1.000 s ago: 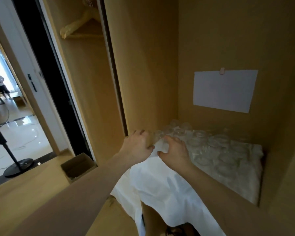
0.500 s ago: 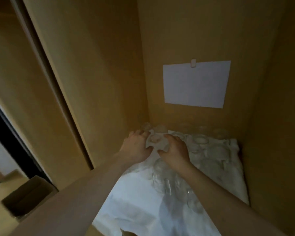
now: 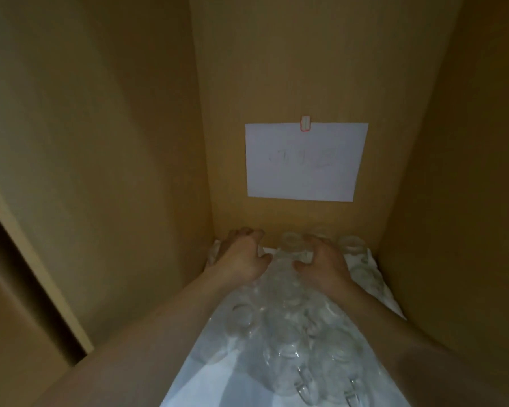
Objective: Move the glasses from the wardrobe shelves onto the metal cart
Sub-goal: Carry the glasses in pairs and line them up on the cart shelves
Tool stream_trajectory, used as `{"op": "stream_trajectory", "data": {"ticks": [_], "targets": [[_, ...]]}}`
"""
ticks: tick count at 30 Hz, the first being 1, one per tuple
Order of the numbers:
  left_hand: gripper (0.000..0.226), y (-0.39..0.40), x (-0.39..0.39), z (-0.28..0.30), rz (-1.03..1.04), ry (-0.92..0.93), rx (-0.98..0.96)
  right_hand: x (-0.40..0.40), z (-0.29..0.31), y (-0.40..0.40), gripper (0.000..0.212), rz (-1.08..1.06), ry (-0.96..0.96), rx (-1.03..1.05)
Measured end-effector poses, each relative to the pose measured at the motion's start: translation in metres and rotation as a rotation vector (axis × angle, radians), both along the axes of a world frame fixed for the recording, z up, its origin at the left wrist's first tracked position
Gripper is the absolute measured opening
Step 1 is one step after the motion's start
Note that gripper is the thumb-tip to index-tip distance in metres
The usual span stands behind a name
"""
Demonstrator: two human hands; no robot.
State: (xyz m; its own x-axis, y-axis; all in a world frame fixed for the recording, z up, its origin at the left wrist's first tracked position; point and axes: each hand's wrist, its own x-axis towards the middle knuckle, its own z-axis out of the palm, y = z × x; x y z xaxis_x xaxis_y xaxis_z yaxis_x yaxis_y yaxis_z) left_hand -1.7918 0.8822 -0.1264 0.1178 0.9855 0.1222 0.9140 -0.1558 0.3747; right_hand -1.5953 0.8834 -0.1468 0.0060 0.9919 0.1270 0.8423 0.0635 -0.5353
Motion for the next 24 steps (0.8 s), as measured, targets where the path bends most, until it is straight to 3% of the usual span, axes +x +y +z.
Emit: {"op": "stream_trajectory", "data": {"ticks": [14, 21, 24], "targets": [[0.043, 0.084, 0.028, -0.024, -0.141, -0.094, -0.036, 0.031, 0.005, 0.059, 0.068, -0.119, -0.127, -0.07], [0.054, 0.136, 0.058, -0.038, -0.125, -0.043, -0.132, 0.043, -0.003, 0.117, 0.075, -0.058, -0.232, -0.16], [0.068, 0.154, 0.071, -0.045, -0.086, -0.101, -0.21, 0.046, -0.007, 0.141, 0.061, -0.001, -0.335, -0.191]]}}
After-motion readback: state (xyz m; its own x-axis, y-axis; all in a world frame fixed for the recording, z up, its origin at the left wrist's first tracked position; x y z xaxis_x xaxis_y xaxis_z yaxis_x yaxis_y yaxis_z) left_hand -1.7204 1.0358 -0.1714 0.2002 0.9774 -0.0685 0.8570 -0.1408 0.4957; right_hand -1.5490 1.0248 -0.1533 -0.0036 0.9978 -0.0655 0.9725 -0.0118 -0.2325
